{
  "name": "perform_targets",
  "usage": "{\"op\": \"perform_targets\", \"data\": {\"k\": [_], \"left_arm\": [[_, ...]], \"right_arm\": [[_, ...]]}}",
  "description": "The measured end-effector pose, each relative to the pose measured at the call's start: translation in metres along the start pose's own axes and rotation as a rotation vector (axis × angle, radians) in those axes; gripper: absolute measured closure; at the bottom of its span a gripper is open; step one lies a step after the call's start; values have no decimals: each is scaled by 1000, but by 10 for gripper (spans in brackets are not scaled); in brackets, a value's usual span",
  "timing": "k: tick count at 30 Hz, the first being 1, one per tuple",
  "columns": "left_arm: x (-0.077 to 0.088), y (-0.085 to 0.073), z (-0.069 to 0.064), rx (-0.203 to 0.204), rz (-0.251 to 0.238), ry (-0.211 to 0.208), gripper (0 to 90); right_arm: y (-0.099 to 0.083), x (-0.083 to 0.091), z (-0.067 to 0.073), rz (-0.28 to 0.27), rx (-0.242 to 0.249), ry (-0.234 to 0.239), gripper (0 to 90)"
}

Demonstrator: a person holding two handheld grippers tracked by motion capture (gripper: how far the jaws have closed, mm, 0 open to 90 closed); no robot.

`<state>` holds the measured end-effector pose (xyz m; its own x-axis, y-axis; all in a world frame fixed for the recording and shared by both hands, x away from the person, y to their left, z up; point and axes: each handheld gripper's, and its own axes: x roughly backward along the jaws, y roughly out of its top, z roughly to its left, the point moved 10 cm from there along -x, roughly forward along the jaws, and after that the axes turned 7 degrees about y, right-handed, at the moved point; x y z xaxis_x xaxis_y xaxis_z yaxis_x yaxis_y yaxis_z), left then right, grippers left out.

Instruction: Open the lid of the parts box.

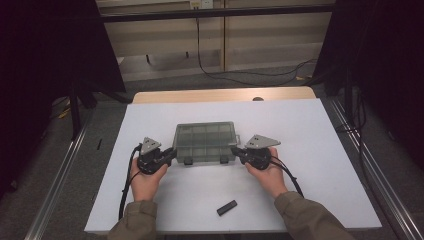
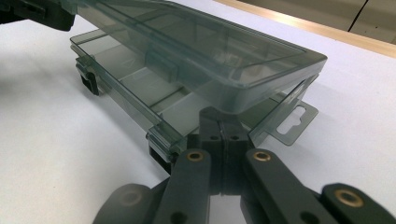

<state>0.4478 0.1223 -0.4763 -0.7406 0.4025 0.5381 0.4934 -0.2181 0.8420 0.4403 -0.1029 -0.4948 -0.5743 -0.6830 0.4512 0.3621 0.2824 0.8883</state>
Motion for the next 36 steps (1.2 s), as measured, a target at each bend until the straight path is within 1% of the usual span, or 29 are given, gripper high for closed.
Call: {"op": "perform_targets", "data": {"k": [4,9,14,16,18,21,23,28,32,33,36], "left_arm": [[-1,4,1,12,-22,9,788],[-3,8,4,9,-34,29,791],[-5,10,7,26,-43,33,801],[-4,13,8,30,-57,41,804],[-4,15,10,36,-64,42,812],[-3,19,10,27,-70,51,817],[-5,22,10,34,-78,49,818],[-9,29,9,28,-91,54,825],[-11,34,11,48,-105,56,835],[-11,35,12,44,-105,59,836],[-11,40,13,54,-111,53,840]], "right_arm": [[0,0,0,-7,0,-1,900],[-1,0,0,-11,0,-4,900],[-1,0,0,-16,0,-2,900],[-1,0,0,-19,-7,-1,900],[-1,0,0,-20,-3,-1,900],[-1,0,0,-23,-2,0,900],[-1,0,0,-24,-4,2,900],[-1,0,0,-27,-5,3,900],[-1,0,0,-26,-10,4,900],[-1,0,0,-25,-9,3,900],[-1,0,0,-26,-9,3,900]]}}
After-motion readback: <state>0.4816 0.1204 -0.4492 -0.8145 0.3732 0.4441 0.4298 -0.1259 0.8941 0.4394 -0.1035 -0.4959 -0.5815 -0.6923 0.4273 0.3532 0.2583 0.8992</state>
